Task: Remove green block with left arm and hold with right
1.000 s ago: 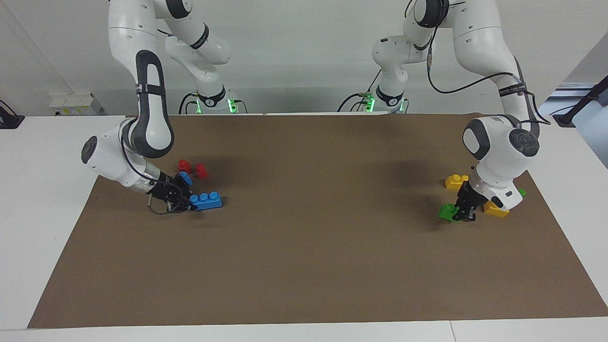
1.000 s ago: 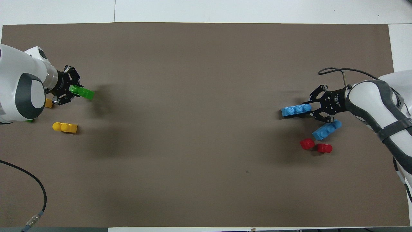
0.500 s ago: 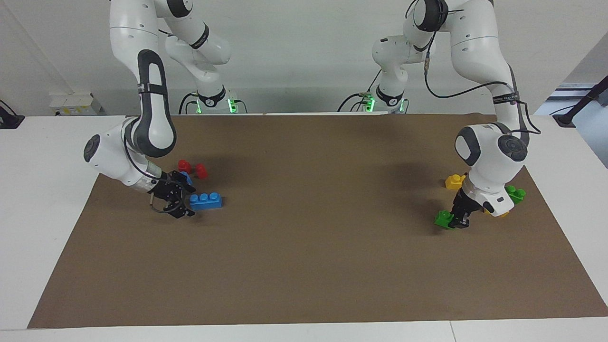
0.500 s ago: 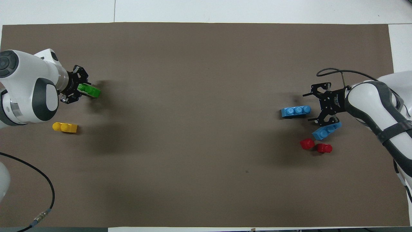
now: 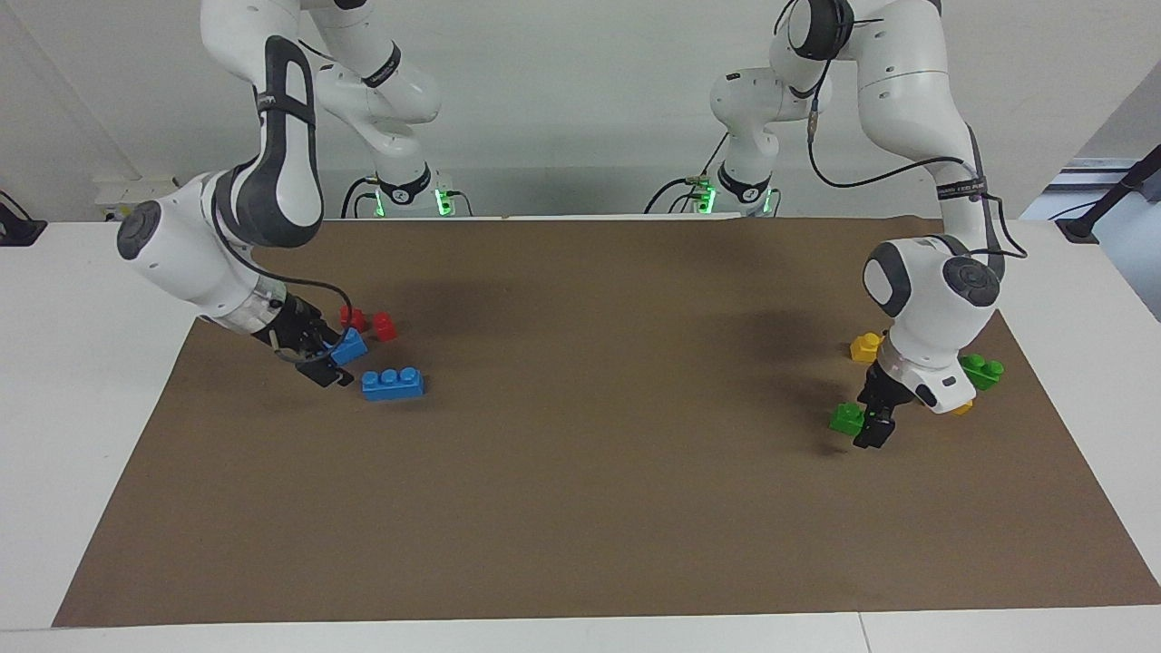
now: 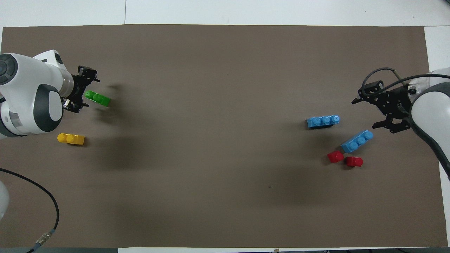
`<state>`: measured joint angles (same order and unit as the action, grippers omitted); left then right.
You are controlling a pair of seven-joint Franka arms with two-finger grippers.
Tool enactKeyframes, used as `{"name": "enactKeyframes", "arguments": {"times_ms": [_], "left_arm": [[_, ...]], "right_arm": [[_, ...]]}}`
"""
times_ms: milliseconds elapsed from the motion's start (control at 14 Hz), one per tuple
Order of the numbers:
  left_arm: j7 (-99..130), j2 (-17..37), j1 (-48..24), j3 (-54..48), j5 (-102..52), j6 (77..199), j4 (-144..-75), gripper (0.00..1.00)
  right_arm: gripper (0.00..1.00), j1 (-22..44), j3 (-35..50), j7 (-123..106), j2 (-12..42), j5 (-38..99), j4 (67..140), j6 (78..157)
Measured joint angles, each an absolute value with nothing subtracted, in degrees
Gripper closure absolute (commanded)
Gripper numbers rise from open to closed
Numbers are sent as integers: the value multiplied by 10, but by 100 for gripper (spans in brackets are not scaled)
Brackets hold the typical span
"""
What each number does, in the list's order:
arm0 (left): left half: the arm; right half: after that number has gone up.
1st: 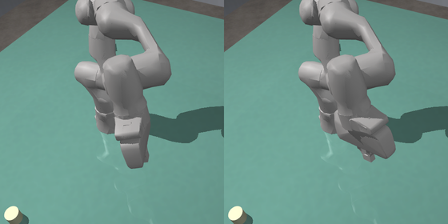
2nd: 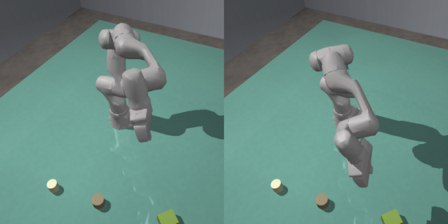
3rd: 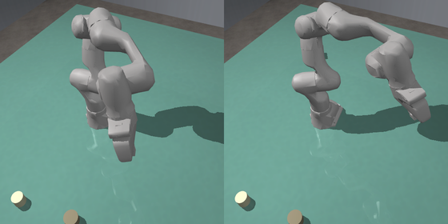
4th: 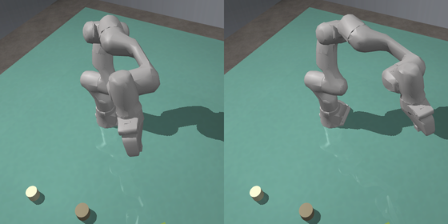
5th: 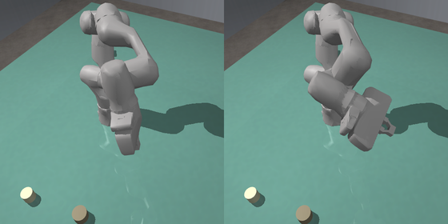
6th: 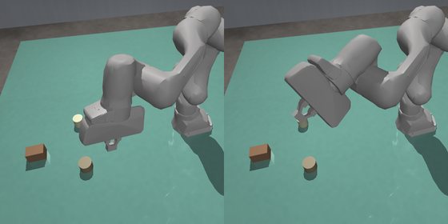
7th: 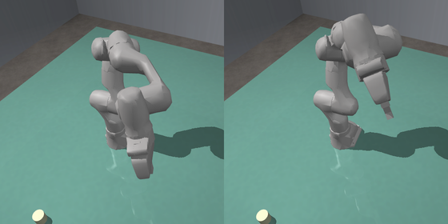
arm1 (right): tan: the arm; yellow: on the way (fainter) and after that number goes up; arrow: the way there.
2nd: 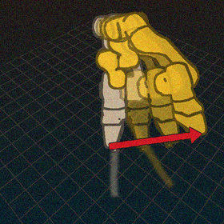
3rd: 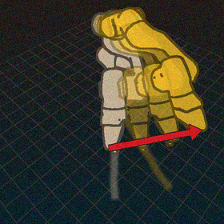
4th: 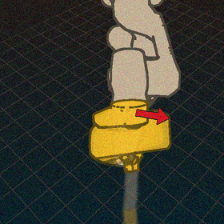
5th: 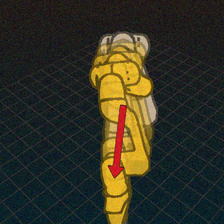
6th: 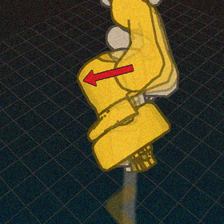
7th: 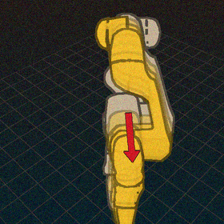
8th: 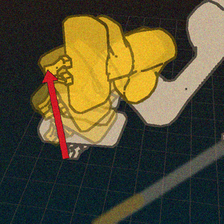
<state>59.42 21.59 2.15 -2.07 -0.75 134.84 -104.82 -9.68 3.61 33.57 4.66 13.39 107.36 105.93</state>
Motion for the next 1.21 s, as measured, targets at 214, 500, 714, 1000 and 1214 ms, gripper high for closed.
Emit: {"name": "enactKeyframes", "arguments": {"times_ms": [214, 500, 714, 1000, 1214], "left_arm": [[551, 179, 21, -21, -7, 1305, -1042, 0], [437, 119, 21, -21, 9, 1181, -1018, 0], [323, 70, 20, -21, 9, 1107, -999, 0], [188, 9, 19, -23, 9, 1027, -998, 0], [110, -26, 19, -28, 9, 953, -998, 0]], "right_arm": [[0, -91, 38, 205, 4, 72, 1017, 980], [0, -81, 39, 51, -22, 18, 937, 896], [0, -76, 40, 37, -15, 9, 922, 886], [0, -74, 40, 37, -2, 8, 922, 886], [0, -74, 40, 37, -2, 5, 922, 886]]}}
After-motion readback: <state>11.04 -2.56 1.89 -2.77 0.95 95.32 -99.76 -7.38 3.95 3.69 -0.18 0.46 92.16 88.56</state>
